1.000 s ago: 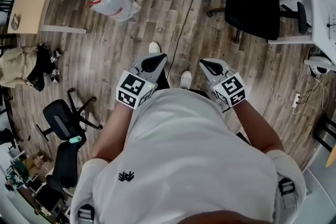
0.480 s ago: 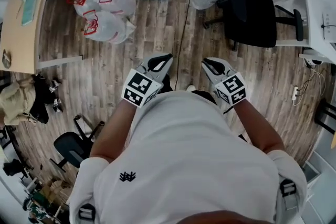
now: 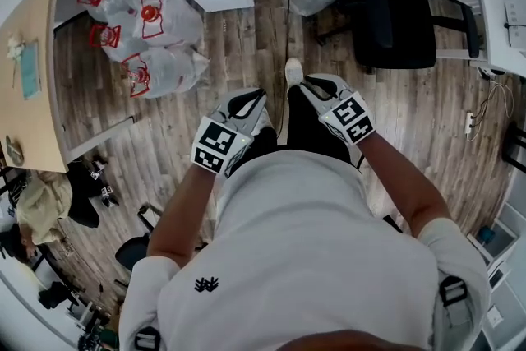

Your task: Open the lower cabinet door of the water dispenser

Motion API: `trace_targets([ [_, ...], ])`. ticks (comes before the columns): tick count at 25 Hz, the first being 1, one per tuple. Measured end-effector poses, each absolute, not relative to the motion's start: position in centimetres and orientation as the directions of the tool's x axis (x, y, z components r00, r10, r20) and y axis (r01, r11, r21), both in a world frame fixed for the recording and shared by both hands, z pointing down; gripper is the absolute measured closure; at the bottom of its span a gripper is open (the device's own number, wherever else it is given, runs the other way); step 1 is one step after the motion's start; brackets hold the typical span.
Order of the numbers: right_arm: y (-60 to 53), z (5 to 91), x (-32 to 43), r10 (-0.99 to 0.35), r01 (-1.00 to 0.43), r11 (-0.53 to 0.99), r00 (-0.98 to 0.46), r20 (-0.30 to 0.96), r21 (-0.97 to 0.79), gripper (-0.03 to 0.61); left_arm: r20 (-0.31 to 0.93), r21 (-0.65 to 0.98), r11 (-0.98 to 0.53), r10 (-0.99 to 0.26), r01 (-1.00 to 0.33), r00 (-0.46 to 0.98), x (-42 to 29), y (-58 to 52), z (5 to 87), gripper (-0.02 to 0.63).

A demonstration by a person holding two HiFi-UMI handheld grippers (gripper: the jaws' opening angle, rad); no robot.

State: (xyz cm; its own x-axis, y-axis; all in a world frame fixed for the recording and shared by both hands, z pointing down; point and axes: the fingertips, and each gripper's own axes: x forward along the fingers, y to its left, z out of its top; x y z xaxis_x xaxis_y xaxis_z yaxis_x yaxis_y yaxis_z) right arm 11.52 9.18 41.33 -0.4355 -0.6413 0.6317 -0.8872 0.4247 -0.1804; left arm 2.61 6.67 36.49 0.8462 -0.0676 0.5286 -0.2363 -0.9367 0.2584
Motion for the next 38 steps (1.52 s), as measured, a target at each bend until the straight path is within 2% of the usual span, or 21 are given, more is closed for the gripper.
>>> trace_targets([
  [8,-5.6,48.8,17.3,-0.612,-0.864,0.465,-0.471,0.636,-0.192,0.531,0.588,0.3,-0.915,-0.046,-0.27,0.808,9.7,-0.3,38.4,0.558],
  [18,-19.6,66.1,21.9,-0.51,-0.831,0.513,-0.498,0.701,-0.218,0.495,0.606,0.325,-0.883,-0.081,-0.339,0.791,18.1,-8.6,43.1,0.558],
  [30,-30.4,81.3,21.0,-0.417,-0.761,0.636,-0.477,0.774,-0.126,0.442,0.625,0.372,-0.849,-0.071,-0.376,0.778,19.2,-13.4,50.2,0.558],
  [38,-34.9,86.2,20.4,-0.384,-0.72,0.689,-0.457,0.802,-0.08,0.417,0.646,0.342,-0.848,-0.101,-0.405,0.757,17.1,-15.2,53.2,0.558],
])
